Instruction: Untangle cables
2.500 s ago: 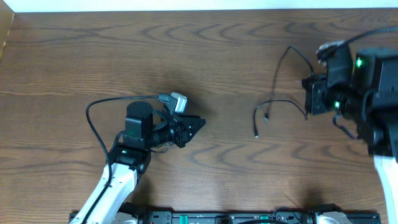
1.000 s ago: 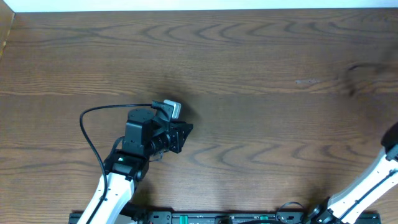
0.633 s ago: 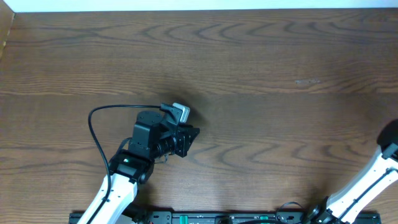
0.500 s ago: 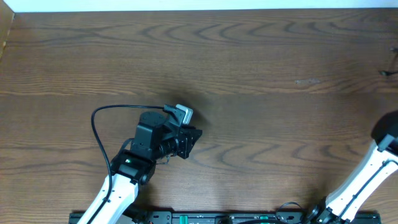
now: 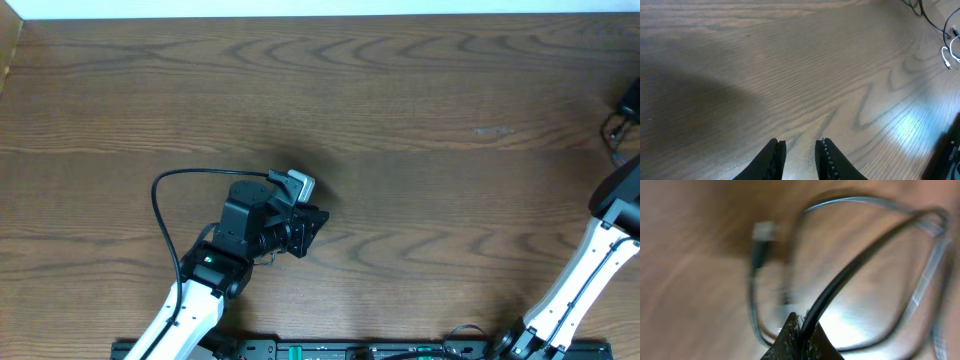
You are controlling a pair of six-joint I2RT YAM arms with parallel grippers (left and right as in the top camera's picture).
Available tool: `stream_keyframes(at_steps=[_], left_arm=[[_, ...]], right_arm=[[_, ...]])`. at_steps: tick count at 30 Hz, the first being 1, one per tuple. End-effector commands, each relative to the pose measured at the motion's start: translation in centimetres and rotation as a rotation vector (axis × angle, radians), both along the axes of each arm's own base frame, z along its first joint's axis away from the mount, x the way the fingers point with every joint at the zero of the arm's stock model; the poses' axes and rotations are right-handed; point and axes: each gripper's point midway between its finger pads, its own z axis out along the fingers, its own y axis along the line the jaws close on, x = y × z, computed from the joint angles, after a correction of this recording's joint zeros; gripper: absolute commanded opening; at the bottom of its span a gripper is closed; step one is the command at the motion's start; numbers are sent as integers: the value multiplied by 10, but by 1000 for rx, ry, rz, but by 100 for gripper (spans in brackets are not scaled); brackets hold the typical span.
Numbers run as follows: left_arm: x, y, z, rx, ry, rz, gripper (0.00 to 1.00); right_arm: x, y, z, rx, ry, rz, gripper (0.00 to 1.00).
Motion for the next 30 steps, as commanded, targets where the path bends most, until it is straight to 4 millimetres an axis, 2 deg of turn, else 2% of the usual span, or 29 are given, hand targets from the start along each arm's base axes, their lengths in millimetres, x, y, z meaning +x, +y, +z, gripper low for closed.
stream_keyframes(at_steps=[1, 6, 12, 16, 22, 25, 30], left_arm=[[2, 0, 4, 8, -25, -1, 25], [3, 0, 5, 7, -29, -1, 25], [4, 0, 6, 4, -36, -1, 25], [4, 0, 6, 4, -35, -1, 25], [4, 0, 6, 3, -34, 0, 25], [4, -1, 6, -4, -24, 8, 25], [4, -1, 6, -9, -15, 15, 25]], right_arm=[[-31, -45, 44, -197, 41, -130, 1], [-41, -56, 44, -186, 28, -179, 1], [-32, -50, 41, -136, -14, -155, 1], [-5, -30, 38, -21, -114, -27, 1], [9, -25, 40, -14, -162, -27, 1], [30, -20, 46, -5, -242, 7, 1], [79, -4, 66, 24, -441, 105, 1]])
